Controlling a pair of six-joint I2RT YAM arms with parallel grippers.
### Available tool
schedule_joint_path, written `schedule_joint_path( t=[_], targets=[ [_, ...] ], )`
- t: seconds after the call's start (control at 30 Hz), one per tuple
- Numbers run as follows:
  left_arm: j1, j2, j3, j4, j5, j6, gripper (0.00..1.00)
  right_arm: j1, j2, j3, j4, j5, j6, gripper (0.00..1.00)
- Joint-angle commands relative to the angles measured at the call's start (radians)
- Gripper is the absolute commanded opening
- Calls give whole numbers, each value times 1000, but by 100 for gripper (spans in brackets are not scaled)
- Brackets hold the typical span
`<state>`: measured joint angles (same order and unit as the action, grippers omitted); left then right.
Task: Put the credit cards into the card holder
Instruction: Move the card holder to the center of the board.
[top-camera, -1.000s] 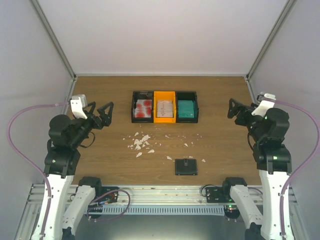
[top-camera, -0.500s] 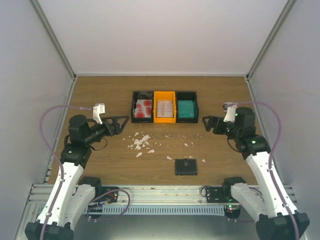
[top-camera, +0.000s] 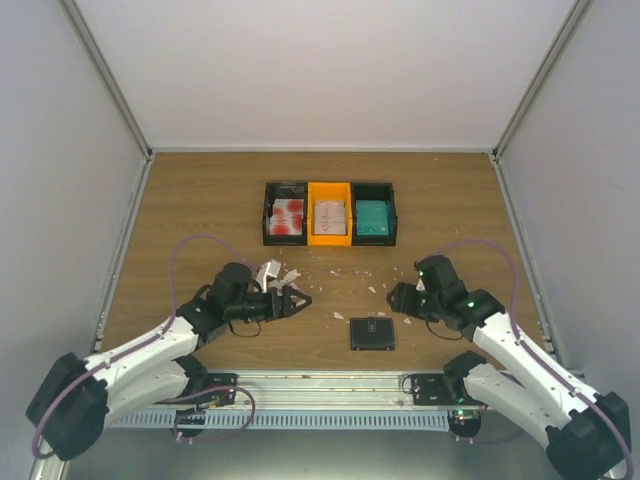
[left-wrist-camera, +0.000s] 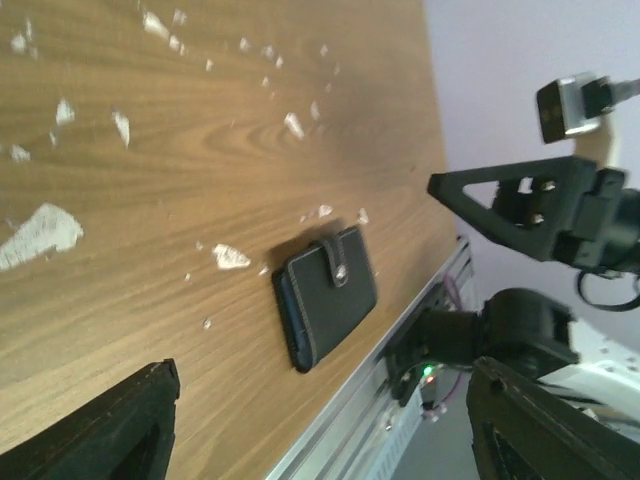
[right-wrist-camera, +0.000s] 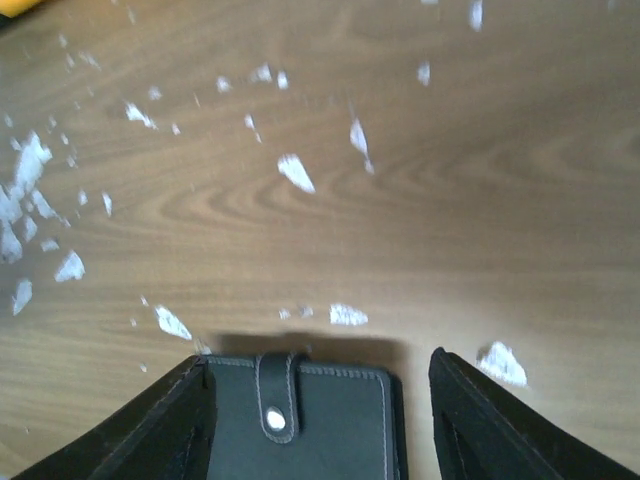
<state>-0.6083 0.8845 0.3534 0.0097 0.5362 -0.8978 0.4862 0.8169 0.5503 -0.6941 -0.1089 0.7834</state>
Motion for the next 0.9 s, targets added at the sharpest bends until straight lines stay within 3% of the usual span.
schedule_joint_path(
  t=[0.0,0.1,0.2,0.4,0.63,0.87],
  targets=[
    [-106,113,-13,190,-88,-89,77,51,-15,-45,-89,-42,83,55],
    [-175,194,-3,227,-116,-98,71,66,-24,-69,-138,-87,77,48],
    [-213,266,-7,287,-122,-108,65,73,-30,-98,-168,-153,50,46],
    [-235,345,-1,330,-133,-107,62,81,3,-141,-147,-253,9,36],
    [-235,326,18,255,-201,-82,63,97,89,-225,52,-447,0,24],
    [-230,222,8,121,-387,-97,65,111,174,-272,332,-572,46,23]
  ],
)
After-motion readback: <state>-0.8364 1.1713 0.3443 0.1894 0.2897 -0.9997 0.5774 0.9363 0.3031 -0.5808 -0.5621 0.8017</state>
